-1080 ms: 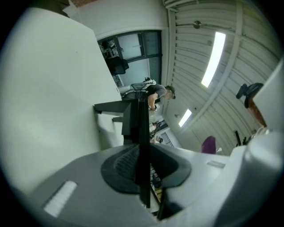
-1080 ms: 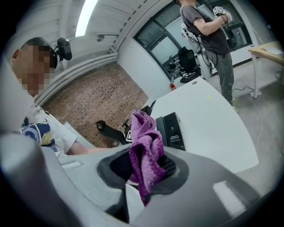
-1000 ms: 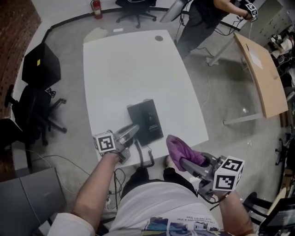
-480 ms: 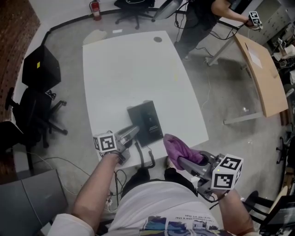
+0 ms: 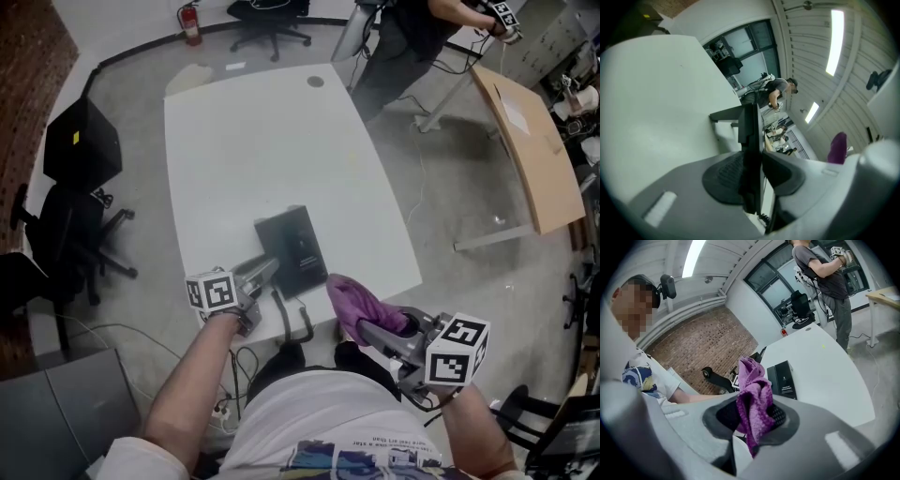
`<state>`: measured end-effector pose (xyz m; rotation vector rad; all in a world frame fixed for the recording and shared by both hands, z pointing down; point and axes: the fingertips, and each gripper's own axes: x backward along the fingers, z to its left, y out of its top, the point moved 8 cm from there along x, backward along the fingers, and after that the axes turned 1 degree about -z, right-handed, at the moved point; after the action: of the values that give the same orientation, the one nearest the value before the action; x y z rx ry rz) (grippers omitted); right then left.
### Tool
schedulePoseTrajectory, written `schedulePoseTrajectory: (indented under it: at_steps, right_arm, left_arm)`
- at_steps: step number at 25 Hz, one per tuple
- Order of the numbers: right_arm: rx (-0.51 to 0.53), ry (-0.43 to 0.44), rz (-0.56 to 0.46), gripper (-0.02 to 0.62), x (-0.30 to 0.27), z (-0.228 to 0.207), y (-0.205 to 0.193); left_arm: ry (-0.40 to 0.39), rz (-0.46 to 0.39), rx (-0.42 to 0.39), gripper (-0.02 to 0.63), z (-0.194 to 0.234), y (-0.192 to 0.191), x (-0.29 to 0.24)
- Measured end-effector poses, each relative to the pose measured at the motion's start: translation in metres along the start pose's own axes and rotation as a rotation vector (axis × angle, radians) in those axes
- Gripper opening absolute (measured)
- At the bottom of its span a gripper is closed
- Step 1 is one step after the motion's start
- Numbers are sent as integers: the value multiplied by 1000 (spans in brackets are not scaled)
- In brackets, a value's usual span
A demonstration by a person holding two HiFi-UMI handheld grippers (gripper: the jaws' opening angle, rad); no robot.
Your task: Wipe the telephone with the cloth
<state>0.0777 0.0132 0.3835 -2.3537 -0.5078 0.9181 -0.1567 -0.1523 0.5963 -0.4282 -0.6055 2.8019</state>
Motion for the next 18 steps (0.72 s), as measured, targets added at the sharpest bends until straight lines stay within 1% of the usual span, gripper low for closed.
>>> schedulePoseTrajectory:
  at_steps: [2, 7, 11, 13, 16, 18]
  right_arm:
    - [3, -2, -1, 83, 1, 0, -2]
    - [1, 6, -11, 84, 6, -1, -6]
    - [-1, 4, -18, 83, 8, -2, -8]
    - [3, -2, -22, 83, 10, -3, -7]
    - [20, -26, -29, 83, 11, -6, -6]
    - [41, -45, -34, 83, 12, -7, -7]
  left_arm:
    - [31, 9, -30, 152, 1, 0, 1]
    - [46, -9, -50, 188, -9, 6, 0]
    - [82, 0, -69, 240, -9, 7, 1]
    - [116, -4, -83, 267, -7, 8, 6]
    - [190, -14, -117, 293, -7, 9, 17]
    - [222, -39, -139, 304, -10, 9, 29]
